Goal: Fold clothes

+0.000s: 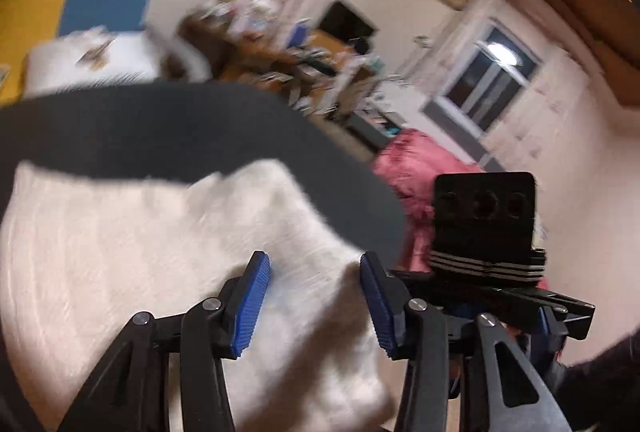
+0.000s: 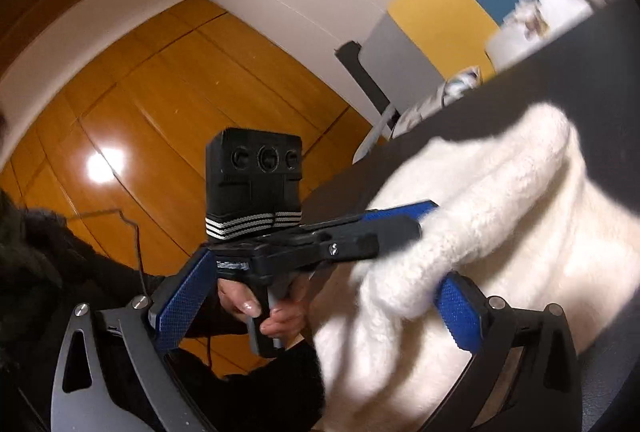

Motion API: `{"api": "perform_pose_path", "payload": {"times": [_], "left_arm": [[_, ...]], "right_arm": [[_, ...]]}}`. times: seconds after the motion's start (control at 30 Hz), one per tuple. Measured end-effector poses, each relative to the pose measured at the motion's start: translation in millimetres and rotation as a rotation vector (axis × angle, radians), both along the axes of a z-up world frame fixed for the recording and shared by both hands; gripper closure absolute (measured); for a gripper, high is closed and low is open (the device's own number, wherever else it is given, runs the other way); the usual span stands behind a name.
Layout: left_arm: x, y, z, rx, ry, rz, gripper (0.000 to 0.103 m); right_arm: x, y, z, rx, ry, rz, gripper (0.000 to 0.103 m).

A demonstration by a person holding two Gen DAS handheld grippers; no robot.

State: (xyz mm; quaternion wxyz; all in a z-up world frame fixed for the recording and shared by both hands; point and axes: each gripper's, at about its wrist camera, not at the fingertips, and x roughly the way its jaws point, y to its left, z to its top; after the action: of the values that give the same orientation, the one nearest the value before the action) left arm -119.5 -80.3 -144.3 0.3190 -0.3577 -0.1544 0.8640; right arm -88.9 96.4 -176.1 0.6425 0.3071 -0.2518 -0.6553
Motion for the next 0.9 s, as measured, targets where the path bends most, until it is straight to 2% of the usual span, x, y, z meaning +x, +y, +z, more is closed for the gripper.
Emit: {"api": "perform_pose_path", "payload": {"times": [0.07,0.13,0.2,0.23,0.33,0.4,0.47,0.57,0.67,0.77,0.83,0.9], "left_arm": [[4.3,15.2,5.1,-0.031,0.029,-0.05,0.055],[-7.7,24.6,-22.0,-0.041,-0.054,-0.074,0.054],[-16.4,29.6,-44.8,-0.04,-0.108,-0.085,0.057],[-14.5,27.3,-44.2,-0.014,-0.069,-0.081,0.056],[-13.6,19.5,-31.8,0.051,-0.082,-0.078,0.056],[-10.8,8.1,-24.7,0.103,-0.074,-0.051,0.056],[-4.7,-15.6,-18.8,0.172,-0.071,0.052,0.055],[11.7,-45.9,-13.2,0.195,-0.051,0.196,0.055],[31.4,-42.9,-8.8,0.019,0.01,0.211,0.056],[34.3,-18.1,-21.9,-0.194,-0.004,0.162,0.057],[37.7,-0.2,-25.6,-0.267,0.027,0.132,0.057],[38.3,11.9,-20.1,-0.258,0.041,0.084,0.057]], "right_arm": [[10.5,1.4,6.4,-0.01,0.031,0.001,0.0],[18.7,6.5,3.6,-0.017,0.035,-0.003,0.0],[12.0,13.6,-25.7,-0.002,-0.065,-0.047,0.0],[8.6,17.0,-41.5,0.02,-0.108,-0.067,0.0],[12.2,25.9,-47.5,-0.008,-0.074,-0.101,0.002],[9.1,23.7,-44.8,-0.005,-0.083,-0.078,0.001],[4.0,18.3,-41.5,0.033,-0.077,-0.072,0.0],[-2.1,12.5,-38.6,0.062,-0.071,-0.072,0.0],[-7.5,15.7,-39.6,0.026,-0.094,-0.077,0.0],[-16.1,17.1,-42.0,-0.049,-0.136,-0.079,0.0],[-21.2,19.9,-42.1,-0.087,-0.161,-0.079,0.0],[-26.2,21.0,-39.3,-0.156,-0.177,-0.065,0.0]]}}
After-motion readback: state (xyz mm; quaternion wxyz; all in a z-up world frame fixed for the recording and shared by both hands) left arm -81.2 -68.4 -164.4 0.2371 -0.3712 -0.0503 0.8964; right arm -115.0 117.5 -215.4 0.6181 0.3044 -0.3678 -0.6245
